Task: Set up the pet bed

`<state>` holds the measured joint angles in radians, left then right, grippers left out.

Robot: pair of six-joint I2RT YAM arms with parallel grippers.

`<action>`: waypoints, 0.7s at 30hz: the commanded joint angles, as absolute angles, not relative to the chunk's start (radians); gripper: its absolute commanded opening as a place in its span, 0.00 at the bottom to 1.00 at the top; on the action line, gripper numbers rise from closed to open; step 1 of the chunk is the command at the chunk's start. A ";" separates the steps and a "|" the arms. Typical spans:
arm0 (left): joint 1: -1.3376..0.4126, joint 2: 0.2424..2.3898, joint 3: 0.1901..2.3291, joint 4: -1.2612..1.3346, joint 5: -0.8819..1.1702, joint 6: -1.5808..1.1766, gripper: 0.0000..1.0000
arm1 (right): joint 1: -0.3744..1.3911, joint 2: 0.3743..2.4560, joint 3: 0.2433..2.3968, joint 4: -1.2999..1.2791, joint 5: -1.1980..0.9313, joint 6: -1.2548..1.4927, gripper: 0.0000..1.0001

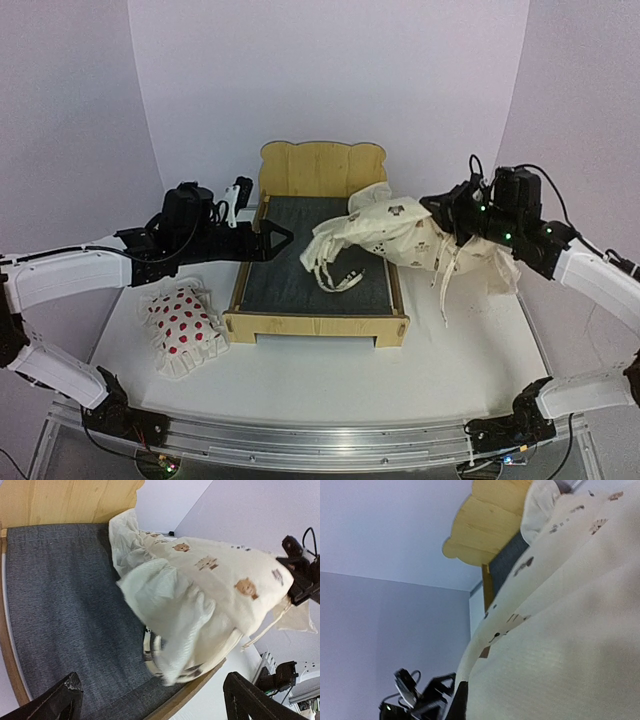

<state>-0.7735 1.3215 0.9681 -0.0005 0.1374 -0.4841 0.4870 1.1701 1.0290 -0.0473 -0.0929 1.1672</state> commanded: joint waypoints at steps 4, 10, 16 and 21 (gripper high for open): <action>-0.778 1.499 1.150 0.014 0.282 -0.496 1.00 | 0.507 0.931 0.860 -0.275 -0.207 1.046 0.00; -0.778 1.629 1.282 -0.054 0.307 -0.455 1.00 | 0.507 0.826 0.835 -0.704 -0.071 0.870 0.98; -0.782 1.782 1.441 -0.108 0.395 -0.440 1.00 | 0.508 0.767 0.892 -0.962 0.187 0.773 0.98; -0.801 1.913 1.591 -0.186 0.446 -0.421 1.00 | 0.506 0.779 0.932 -1.045 0.335 0.684 0.98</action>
